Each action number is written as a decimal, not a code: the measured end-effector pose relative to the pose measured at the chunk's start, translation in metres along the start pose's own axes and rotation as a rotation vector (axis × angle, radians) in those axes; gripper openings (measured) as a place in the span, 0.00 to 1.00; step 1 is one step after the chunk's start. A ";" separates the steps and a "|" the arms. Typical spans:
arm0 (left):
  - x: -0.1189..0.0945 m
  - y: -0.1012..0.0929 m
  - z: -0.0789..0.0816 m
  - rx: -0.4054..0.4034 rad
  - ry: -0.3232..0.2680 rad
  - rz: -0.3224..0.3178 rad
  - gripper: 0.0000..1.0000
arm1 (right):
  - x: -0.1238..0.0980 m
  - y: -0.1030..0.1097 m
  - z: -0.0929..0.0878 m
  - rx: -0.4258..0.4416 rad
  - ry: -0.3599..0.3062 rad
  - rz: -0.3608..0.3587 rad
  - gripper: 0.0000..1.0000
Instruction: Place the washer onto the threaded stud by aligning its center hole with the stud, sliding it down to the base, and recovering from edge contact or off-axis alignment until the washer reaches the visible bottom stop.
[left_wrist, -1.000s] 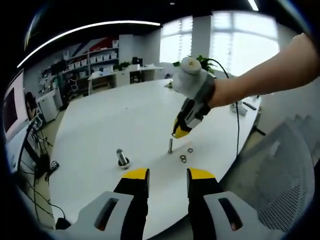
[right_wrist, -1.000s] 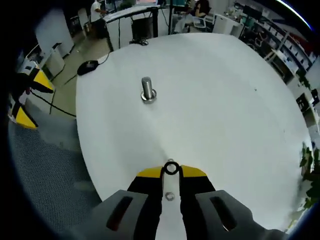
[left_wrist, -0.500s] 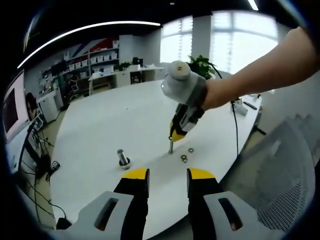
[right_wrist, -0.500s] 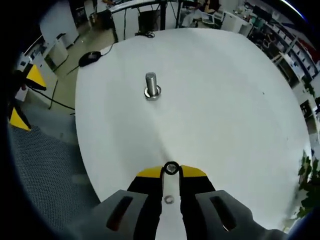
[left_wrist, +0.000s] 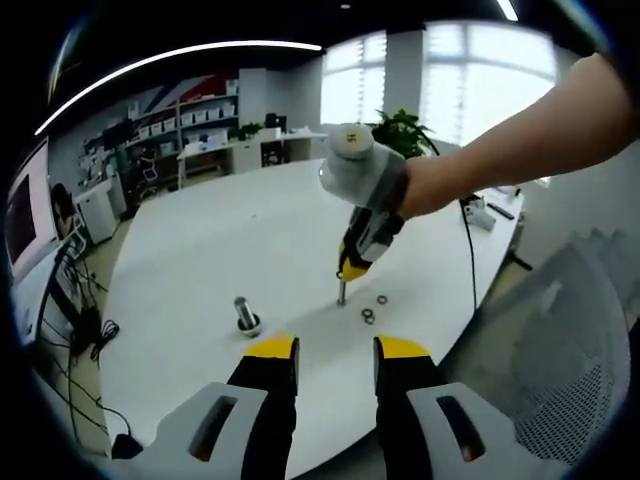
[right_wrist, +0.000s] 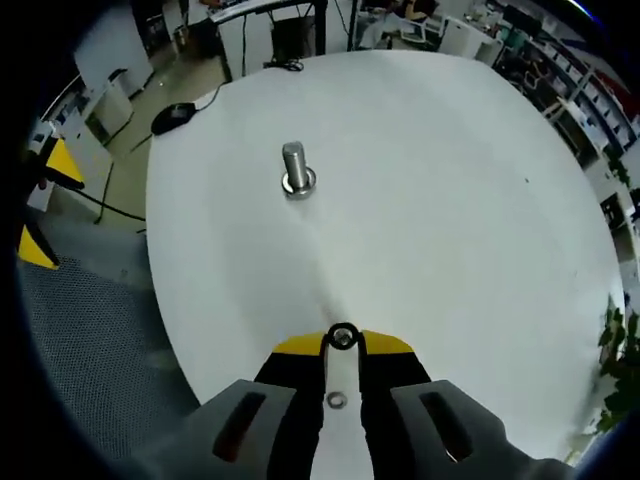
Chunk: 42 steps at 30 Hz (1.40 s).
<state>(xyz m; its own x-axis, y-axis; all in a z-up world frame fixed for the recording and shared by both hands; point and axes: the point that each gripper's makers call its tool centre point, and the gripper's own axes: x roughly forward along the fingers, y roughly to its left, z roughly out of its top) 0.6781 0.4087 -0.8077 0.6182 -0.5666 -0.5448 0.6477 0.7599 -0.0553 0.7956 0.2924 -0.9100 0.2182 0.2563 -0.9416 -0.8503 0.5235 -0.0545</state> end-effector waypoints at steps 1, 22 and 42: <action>0.000 0.000 0.000 0.000 0.000 0.000 0.28 | 0.001 -0.001 -0.002 -0.009 0.007 -0.003 0.13; 0.001 0.001 -0.004 0.003 0.020 0.008 0.28 | 0.039 -0.001 -0.020 -0.020 0.075 0.034 0.14; -0.001 0.002 -0.002 0.001 0.003 0.014 0.28 | 0.039 -0.001 -0.035 0.007 0.073 0.000 0.16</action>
<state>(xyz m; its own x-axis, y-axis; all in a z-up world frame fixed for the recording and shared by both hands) 0.6782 0.4115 -0.8086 0.6262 -0.5548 -0.5478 0.6393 0.7676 -0.0466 0.7883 0.2734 -0.9587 0.1822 0.1967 -0.9634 -0.8467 0.5295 -0.0521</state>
